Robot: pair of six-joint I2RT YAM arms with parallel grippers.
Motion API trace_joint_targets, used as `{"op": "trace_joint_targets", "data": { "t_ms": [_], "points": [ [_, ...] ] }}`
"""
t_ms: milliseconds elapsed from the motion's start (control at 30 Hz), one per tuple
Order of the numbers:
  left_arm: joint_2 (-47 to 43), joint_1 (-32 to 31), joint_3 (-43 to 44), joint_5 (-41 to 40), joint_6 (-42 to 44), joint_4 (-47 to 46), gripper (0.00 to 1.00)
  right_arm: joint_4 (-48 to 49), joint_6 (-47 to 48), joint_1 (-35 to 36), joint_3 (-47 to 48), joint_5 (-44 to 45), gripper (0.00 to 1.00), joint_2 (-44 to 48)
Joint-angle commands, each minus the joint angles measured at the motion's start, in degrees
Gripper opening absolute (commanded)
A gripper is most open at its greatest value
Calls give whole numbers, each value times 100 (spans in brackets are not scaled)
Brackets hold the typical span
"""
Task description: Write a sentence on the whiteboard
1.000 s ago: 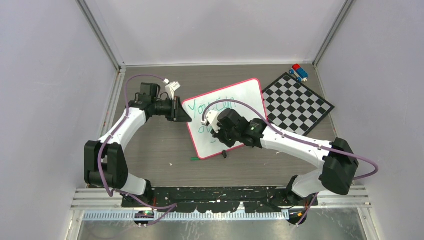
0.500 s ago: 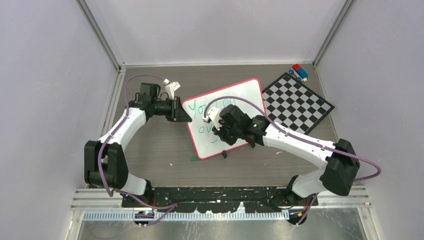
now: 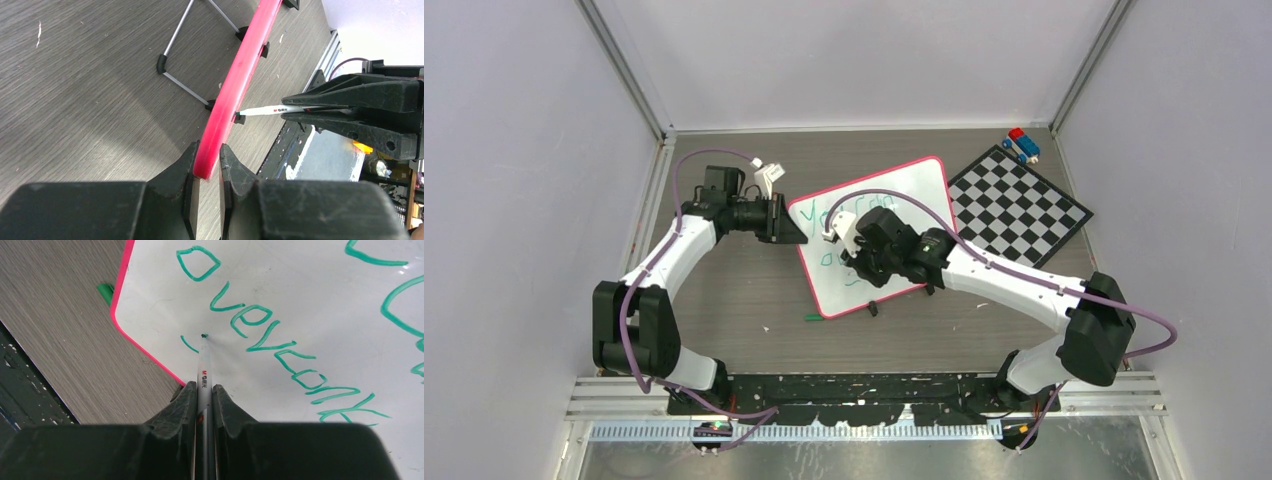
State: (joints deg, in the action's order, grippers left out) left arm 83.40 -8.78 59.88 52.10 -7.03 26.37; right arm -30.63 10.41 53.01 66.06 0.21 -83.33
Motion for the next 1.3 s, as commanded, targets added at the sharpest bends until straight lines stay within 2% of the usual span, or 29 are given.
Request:
{"op": "trace_joint_targets", "data": {
  "t_ms": [0, 367, 600, 833, 1267],
  "points": [
    [59, -32, 137, -244, 94, -27, 0, 245, 10, -12, -106, 167, 0, -13],
    [109, -27, 166, -243, 96, -34, 0, 198, -86, -1, -575, -112, 0, 78],
    [88, -25, 139, -254, 114, -9, 0, -88, 115, -15, -320, 277, 0, 233],
    [82, -28, 147, -248, 105, -6, 0, -231, 113, -85, 26, 272, 0, 475],
    [72, -27, 146, -270, 148, 31, 0, -60, 96, -258, -4, 393, 0, 194]
  ]
}}
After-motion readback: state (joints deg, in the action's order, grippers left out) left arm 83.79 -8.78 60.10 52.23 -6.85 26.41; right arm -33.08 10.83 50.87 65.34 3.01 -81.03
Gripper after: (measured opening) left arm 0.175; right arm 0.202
